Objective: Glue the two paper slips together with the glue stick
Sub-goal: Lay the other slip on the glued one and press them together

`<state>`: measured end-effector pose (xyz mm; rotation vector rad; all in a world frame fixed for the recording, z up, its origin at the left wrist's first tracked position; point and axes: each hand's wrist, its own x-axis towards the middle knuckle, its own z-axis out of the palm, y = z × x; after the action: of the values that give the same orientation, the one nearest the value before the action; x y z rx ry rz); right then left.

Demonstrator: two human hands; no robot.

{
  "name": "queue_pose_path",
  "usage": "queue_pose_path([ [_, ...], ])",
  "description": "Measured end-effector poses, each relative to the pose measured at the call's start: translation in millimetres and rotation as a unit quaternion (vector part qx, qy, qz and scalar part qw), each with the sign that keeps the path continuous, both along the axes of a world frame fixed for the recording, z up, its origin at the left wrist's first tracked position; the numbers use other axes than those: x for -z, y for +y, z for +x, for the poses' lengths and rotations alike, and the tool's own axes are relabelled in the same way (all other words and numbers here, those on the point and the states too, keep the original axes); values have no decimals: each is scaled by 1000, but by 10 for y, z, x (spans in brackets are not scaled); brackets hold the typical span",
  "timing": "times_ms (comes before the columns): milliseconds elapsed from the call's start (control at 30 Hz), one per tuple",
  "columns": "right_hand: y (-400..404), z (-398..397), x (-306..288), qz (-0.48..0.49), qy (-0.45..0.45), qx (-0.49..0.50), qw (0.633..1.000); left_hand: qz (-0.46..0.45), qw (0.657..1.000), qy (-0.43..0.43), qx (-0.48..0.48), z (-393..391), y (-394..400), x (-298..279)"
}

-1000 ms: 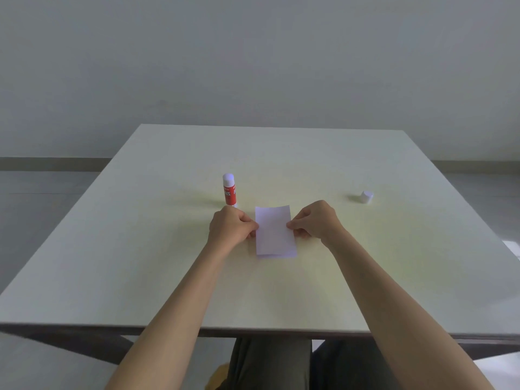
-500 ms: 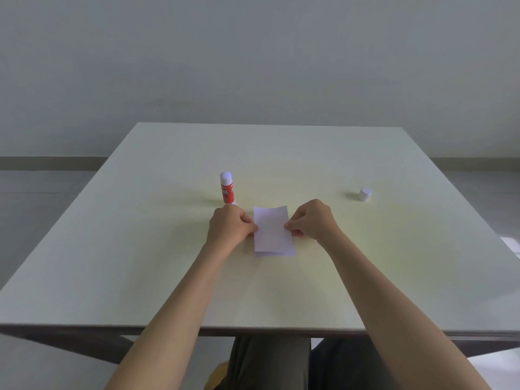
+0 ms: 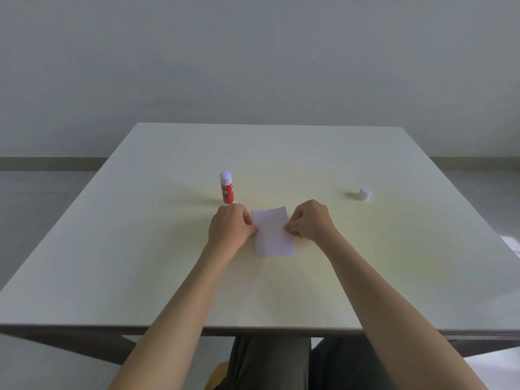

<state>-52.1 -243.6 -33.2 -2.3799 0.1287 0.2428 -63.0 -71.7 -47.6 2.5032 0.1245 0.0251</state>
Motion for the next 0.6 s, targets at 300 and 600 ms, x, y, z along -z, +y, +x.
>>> queue_pose_path([
  [300,15,14,4,-8,5,9,1000,133,979,-30,153,76,99,-24],
  [600,17,33,20,-24,8,6,1000,179,946,-17,269,93,147,8],
])
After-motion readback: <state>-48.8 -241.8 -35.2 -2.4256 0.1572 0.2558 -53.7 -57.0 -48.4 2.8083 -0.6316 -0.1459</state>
